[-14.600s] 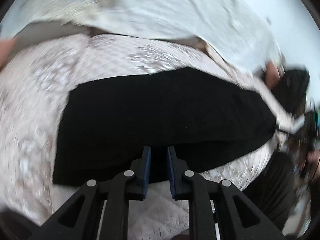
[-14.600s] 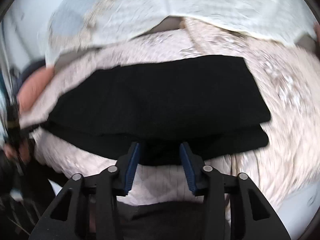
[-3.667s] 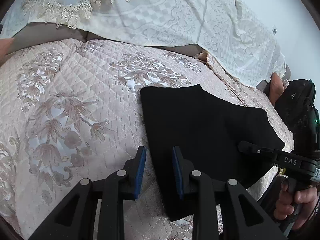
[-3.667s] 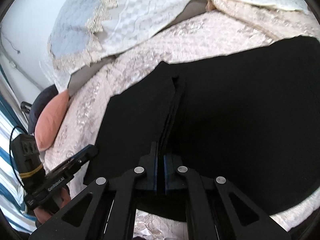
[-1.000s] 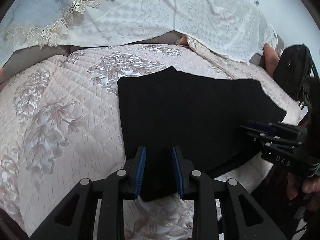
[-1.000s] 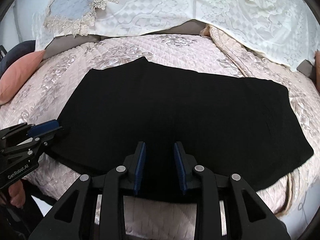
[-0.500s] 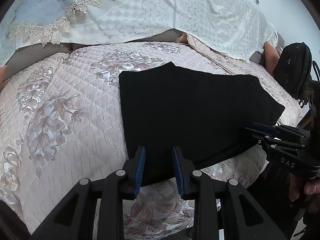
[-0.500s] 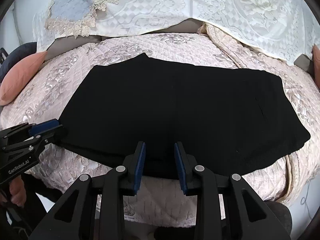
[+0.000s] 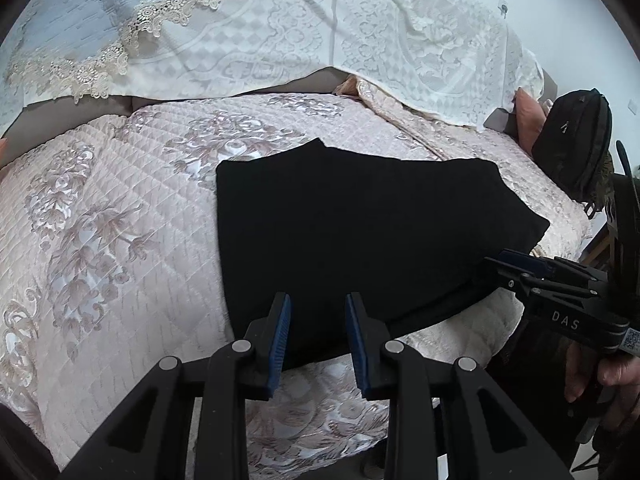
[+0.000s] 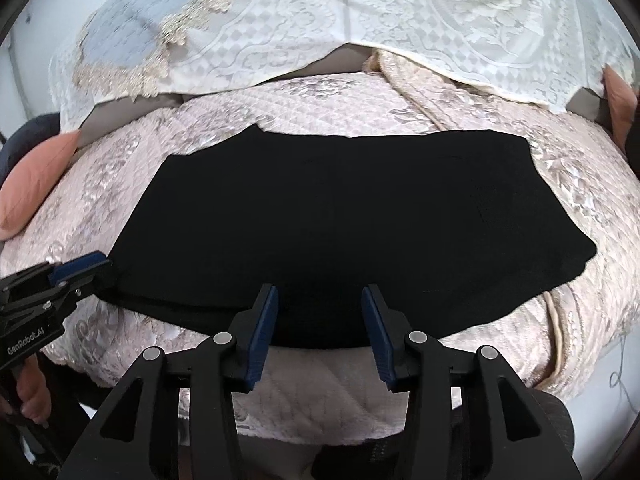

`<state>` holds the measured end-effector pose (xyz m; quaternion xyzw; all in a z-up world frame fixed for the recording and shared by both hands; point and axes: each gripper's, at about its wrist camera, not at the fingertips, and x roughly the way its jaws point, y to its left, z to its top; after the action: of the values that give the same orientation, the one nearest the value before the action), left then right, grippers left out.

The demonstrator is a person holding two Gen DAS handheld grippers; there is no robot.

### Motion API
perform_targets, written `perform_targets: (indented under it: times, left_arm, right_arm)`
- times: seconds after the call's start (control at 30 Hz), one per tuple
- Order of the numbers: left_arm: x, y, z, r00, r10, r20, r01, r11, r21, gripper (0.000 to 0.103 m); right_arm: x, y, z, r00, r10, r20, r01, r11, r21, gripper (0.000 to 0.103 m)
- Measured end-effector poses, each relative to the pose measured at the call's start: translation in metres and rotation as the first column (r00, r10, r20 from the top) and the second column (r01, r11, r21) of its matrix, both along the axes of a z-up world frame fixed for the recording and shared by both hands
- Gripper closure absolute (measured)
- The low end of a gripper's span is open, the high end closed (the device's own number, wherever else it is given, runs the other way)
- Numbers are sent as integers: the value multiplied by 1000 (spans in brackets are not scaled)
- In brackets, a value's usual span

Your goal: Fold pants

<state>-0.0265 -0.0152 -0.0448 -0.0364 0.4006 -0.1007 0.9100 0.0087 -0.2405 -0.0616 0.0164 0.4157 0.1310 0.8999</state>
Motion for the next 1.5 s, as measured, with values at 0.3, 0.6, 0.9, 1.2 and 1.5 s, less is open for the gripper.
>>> perform_targets:
  times: [0.3,0.6,0.9,1.2,1.5]
  left_arm:
    - [10,-8,6,1000,-12,13,12,1000,-1,72]
    - [17,-17,6,1000,-28,10,28,1000,8,72]
    - [25,-31,7,999,-47,7,47,999,18,72]
    - [34,-38,5,998,-57,0,57,998,19,72]
    - [42,-41,-1,999,-43,-24,44,999,25,72]
  right_arm:
    - [6,-52,8,989,-147,8,146,988,49,57]
    - [8,-130,8,933,-359,-31,359,919,164,51]
    - [17,-181,-13,886,-430,-172,463,815,350,44]
    - [35,-199,-30,846,-446,-291,532,692,488,39]
    - [44,-200,-31,853,-442,-279,520,666,535,39]
